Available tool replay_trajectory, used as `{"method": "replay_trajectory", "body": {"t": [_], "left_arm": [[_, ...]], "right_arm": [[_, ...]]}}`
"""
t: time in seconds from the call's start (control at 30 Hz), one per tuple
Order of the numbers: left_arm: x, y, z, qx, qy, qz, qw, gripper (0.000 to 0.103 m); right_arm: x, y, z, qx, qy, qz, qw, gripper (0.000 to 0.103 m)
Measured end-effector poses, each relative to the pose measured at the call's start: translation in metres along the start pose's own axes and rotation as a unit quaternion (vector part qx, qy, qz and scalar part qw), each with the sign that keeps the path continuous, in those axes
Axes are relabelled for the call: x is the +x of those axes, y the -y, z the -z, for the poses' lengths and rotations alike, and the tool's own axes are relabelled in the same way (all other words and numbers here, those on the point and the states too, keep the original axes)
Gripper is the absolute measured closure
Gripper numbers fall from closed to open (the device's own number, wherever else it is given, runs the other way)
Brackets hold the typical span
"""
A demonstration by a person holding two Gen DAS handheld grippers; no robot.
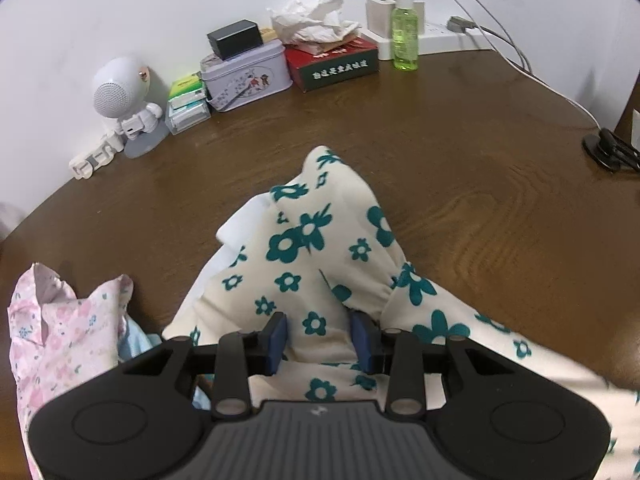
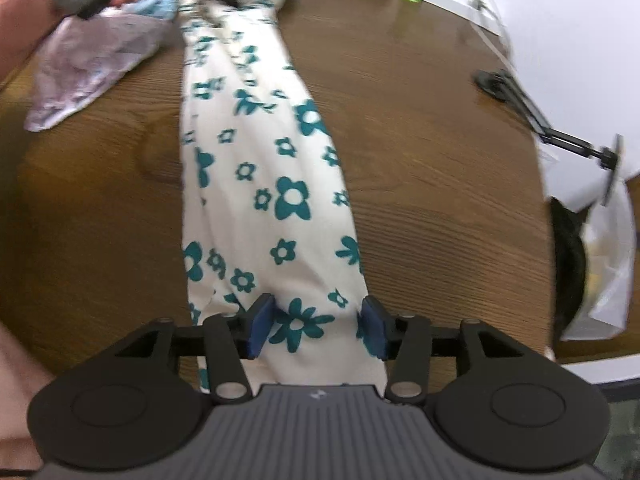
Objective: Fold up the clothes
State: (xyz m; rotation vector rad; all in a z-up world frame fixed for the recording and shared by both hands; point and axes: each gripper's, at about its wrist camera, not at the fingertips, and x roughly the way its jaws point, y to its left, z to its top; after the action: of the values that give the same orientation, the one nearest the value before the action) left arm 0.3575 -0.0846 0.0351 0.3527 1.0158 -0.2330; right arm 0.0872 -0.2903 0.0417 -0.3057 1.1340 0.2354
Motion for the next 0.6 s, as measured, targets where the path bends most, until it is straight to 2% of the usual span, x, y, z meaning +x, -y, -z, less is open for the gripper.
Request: {"method": "replay_trajectory", "body": {"t": [0.1, 0.2, 0.27, 0.33, 0.4, 0.47, 0.6], "left_arm": [[-0.007, 0.003, 0.000, 0.006, 0.009, -0.006, 0.9999, 0.065], [-0.009, 0.006, -0.001, 0.024, 0.028, -0.008, 0.9993, 0.064], [-0.003, 0.008, -0.001, 0.033, 0.018, -0.013, 0.9992, 0.063], [0.000, 0.009, 0.002, 0.043, 0.018, -0.014, 0.9988, 0.063], [-0.002, 0.010, 0.006, 0.053, 0.016, -0.016, 0.9984, 0.064], [-0.008, 0.009, 0.015, 0.064, 0.010, -0.019, 0.9977, 0.066], [-0.026, 0.003, 0.048, 0.080, -0.003, -0.025, 0.9965, 0.072]], "right_arm": [[-0.008, 0.005, 0.006, 0.034, 0.014, -0.002, 0.999, 0.055], [-0.025, 0.006, 0.015, 0.084, 0.053, -0.017, 0.995, 0.055], [-0.029, 0.006, 0.022, 0.113, 0.069, -0.024, 0.991, 0.055], [-0.024, 0.004, 0.029, 0.133, 0.065, -0.028, 0.989, 0.055], [-0.010, 0.000, 0.035, 0.131, 0.046, -0.020, 0.990, 0.055], [-0.007, -0.001, 0.039, 0.111, 0.053, -0.015, 0.992, 0.055], [-0.003, 0.022, 0.032, 0.085, 0.038, -0.015, 0.996, 0.058]]}}
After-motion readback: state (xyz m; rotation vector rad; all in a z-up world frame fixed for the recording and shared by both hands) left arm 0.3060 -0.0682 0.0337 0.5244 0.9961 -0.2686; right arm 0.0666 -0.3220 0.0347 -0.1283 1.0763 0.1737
